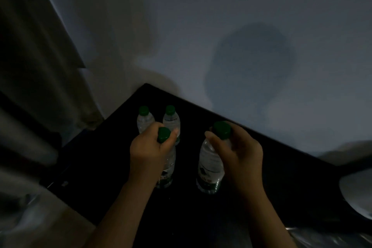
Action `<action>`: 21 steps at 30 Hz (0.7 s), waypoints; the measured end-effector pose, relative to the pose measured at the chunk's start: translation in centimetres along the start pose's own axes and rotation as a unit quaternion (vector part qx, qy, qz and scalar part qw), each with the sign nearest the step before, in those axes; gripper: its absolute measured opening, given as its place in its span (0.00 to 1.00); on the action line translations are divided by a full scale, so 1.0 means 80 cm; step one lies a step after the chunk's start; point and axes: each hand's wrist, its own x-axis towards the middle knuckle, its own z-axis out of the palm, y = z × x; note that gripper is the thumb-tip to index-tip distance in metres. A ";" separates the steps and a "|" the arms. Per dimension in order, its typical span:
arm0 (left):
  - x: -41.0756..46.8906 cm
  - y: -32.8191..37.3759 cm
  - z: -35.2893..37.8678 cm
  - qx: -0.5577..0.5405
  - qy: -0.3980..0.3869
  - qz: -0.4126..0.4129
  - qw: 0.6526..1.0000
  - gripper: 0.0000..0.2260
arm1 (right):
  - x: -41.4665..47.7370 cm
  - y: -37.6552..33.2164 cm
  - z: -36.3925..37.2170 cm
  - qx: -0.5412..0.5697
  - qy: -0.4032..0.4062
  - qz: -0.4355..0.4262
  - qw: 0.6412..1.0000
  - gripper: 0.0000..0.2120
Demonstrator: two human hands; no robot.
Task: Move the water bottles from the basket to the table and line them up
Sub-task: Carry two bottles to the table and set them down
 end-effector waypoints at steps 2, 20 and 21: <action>0.013 -0.023 0.010 -0.011 -0.025 -0.004 1.000 0.14 | 0.006 0.014 0.012 -0.028 -0.003 0.011 1.000 0.08; 0.064 -0.099 0.078 -0.124 -0.107 -0.028 0.986 0.10 | 0.018 0.086 0.048 -0.134 -0.040 0.133 0.981 0.12; 0.064 -0.100 0.079 -0.123 -0.105 -0.030 0.986 0.10 | 0.017 0.089 0.048 -0.138 -0.045 0.136 0.980 0.12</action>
